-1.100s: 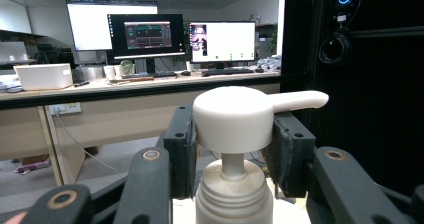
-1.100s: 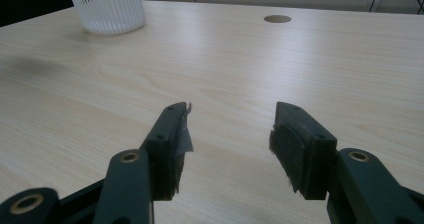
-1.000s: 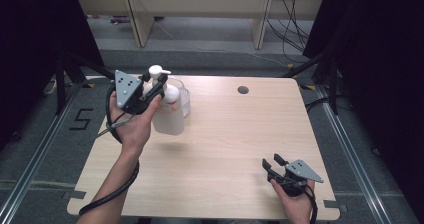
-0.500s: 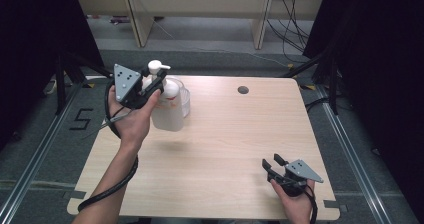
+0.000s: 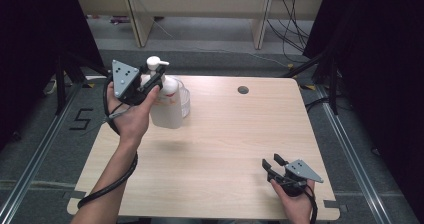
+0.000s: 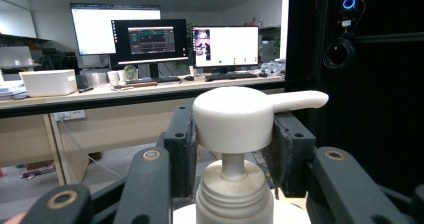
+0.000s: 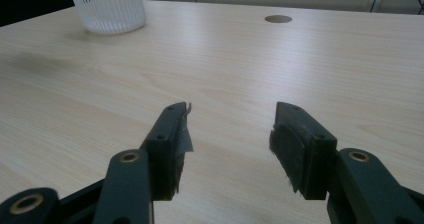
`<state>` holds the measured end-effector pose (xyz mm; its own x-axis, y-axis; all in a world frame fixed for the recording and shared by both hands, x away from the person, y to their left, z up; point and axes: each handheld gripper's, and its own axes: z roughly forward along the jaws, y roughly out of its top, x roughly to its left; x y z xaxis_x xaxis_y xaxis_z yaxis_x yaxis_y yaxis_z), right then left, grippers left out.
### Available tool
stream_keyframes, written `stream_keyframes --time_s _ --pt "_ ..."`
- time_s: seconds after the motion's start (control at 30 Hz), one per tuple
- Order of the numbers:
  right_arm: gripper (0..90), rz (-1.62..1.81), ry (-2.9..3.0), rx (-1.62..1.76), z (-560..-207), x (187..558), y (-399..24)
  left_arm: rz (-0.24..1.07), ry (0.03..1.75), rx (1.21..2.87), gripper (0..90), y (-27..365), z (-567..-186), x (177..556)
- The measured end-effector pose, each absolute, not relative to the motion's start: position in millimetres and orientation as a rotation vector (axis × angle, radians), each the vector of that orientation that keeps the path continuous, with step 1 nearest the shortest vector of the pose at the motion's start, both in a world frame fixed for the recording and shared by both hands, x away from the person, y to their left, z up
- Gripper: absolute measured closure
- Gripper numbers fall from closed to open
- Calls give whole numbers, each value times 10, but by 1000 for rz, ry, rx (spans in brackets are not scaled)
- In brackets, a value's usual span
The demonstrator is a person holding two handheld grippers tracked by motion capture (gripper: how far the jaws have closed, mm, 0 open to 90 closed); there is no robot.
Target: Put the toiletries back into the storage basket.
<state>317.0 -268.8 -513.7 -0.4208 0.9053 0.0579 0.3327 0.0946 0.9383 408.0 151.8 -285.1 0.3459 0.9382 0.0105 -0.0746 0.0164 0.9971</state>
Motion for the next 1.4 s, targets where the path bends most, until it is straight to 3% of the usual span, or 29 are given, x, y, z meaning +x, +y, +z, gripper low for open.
stream_keyframes --time_s 1.4 --pt "485 1353 1819 1269 -5140 3151 -2653 1001 911 1298 590 1573 -2679 4314"
